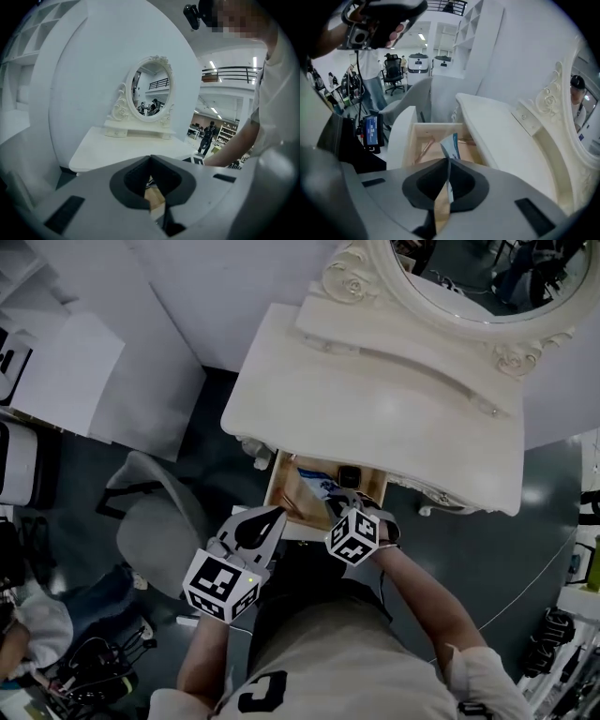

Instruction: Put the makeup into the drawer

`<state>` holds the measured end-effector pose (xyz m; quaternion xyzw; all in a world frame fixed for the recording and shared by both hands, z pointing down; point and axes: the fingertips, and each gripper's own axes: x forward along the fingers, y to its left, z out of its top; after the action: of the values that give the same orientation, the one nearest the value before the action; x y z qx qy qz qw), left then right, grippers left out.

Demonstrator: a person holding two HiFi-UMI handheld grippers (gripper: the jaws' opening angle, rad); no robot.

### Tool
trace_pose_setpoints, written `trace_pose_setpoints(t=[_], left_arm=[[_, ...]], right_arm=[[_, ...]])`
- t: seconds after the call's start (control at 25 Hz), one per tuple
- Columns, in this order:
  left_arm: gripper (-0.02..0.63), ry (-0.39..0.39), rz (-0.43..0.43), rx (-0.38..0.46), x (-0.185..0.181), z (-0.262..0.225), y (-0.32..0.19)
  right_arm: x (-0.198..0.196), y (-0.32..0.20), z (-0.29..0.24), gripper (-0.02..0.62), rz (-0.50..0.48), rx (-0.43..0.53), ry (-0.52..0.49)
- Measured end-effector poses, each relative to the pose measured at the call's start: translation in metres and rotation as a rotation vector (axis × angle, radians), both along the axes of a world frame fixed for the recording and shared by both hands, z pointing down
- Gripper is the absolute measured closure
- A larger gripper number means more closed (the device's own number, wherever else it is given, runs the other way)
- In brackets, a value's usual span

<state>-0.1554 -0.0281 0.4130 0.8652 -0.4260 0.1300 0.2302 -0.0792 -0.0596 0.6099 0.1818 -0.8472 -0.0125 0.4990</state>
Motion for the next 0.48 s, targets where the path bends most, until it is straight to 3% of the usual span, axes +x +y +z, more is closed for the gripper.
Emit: trace_pose_setpoints(t=[0.24, 0.48], left_arm=[[0.552, 0.032, -0.003, -0.06, -0.024, 0.019, -0.008], [0.554, 0.045, -0.022, -0.087, -0.042, 0.031, -0.006]], right_arm=[[-0.016, -0.016, 0.032, 0.568, -0.04, 0.126, 0.114], [-0.019, -0.031, 0.072, 0.567, -0.033, 0.104, 0.18]])
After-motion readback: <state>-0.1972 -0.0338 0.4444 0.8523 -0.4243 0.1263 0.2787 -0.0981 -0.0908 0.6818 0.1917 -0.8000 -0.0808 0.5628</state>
